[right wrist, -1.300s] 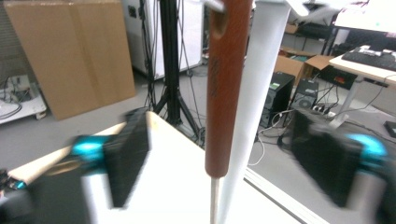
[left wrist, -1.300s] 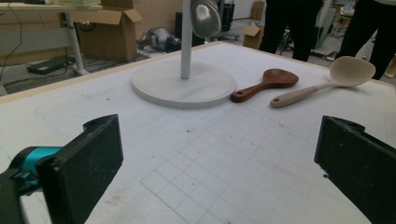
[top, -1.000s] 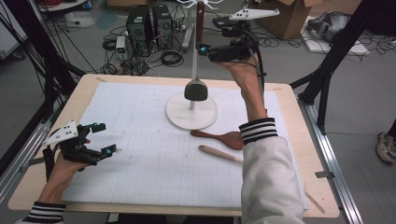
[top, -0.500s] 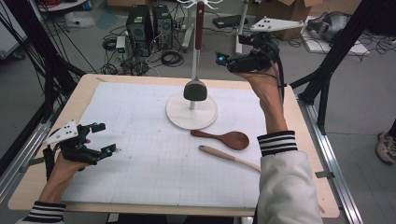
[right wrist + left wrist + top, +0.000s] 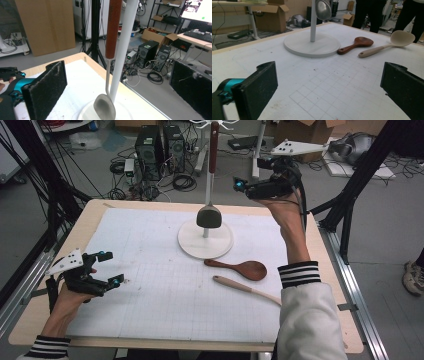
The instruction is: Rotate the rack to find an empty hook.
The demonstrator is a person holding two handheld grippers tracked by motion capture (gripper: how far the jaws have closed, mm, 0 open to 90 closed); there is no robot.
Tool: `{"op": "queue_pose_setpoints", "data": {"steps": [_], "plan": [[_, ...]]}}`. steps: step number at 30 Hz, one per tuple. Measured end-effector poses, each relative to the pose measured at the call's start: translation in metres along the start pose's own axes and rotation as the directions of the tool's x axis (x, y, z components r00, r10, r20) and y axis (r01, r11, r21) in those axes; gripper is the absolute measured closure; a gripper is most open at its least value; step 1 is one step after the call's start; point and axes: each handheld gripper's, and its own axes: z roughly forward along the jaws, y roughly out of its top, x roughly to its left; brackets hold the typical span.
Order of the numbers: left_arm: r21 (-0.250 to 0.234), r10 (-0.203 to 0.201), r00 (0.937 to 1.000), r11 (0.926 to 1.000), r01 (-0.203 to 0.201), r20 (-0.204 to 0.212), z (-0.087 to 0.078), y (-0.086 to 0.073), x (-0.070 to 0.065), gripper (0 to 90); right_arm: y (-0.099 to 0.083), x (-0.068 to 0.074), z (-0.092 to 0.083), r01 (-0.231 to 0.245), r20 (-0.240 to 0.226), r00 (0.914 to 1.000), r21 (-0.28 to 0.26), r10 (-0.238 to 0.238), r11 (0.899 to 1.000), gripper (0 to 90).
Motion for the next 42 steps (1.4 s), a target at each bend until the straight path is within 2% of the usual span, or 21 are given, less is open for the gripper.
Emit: {"op": "queue_pose_setpoints", "data": {"steps": [20, 23, 28, 33, 41, 42], "plan": [[0.003, -0.001, 1.0, 1.0, 0.001, 0.003, 0.0, -0.001, 0.002, 1.7, 0.003, -0.005, -0.001, 0.004, 0.002, 1.0, 0.008, -0.004, 1.0, 2.5], [0.003, -0.001, 1.0, 1.0, 0.001, 0.004, 0.0, -0.001, 0.002, 1.7, 0.006, -0.006, -0.002, 0.006, -0.006, 1.0, 0.003, -0.006, 1.0, 10.4], [0.002, -0.005, 1.0, 1.0, 0.005, 0.005, 0.0, -0.001, 0.002, 1.7, 0.01, -0.011, -0.007, -0.003, -0.021, 0.9998, -0.017, 0.003, 1.0, 38.5], [0.001, -0.01, 0.9999, 1.0, 0.01, 0.008, 0.001, -0.002, 0.002, 1.7, 0.014, -0.014, -0.009, -0.008, -0.034, 0.9994, -0.024, 0.007, 1.0, 59.9], [0.001, -0.011, 0.9999, 0.9999, 0.011, 0.008, 0.0, -0.002, 0.002, 1.7, 0.022, -0.02, -0.003, 0.009, -0.04, 0.9992, 0.003, -0.009, 1.0, 88.8], [0.001, -0.008, 0.9999, 1.0, 0.008, 0.006, 0.0, -0.002, 0.003, 1.7, 0.023, -0.021, -0.003, 0.011, -0.039, 0.9992, 0.011, -0.011, 1.0, 89.8]]}}
